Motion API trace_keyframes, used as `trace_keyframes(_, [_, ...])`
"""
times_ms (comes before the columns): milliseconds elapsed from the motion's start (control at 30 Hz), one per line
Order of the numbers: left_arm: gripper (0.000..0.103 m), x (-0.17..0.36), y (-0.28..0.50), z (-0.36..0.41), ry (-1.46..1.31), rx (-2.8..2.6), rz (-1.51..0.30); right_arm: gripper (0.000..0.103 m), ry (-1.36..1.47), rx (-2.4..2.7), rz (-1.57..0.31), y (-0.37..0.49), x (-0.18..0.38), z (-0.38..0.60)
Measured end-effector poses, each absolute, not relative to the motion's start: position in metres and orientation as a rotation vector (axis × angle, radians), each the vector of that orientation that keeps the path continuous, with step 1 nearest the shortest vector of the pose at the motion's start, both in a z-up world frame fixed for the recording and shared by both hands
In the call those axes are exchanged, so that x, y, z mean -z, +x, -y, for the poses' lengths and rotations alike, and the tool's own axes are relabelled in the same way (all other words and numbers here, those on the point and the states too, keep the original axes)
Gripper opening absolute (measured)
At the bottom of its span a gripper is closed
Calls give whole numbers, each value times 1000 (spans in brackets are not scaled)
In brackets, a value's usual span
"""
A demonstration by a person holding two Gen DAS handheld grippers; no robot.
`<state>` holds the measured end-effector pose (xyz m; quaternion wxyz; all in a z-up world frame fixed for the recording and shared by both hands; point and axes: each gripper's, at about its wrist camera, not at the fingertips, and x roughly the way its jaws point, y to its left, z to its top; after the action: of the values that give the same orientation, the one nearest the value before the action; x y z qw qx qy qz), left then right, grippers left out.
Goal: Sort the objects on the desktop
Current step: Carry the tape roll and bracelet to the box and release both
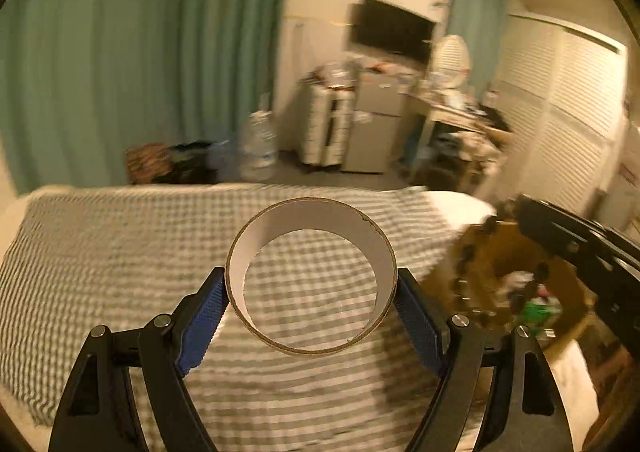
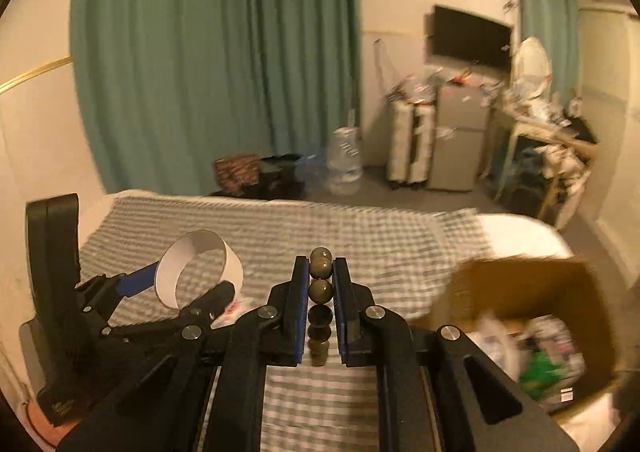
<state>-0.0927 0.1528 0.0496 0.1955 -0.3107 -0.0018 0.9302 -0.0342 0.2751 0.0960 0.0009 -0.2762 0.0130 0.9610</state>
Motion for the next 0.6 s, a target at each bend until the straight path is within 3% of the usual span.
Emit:
trace_keyframes(267, [83,-60,-66,-289,-808,-2411,-169,11,-836,-2829,-86,-17,-118,-382])
trace_keyframes(500, [83,-28,-66,-350,-885,-2339,-218,11,-926,-2705,-184,-16,-85,-458])
trace_keyframes(600, [89,-21,-68,-366,-927,-2311,-262,11,-966,-2674,-221,-17,-69,-476])
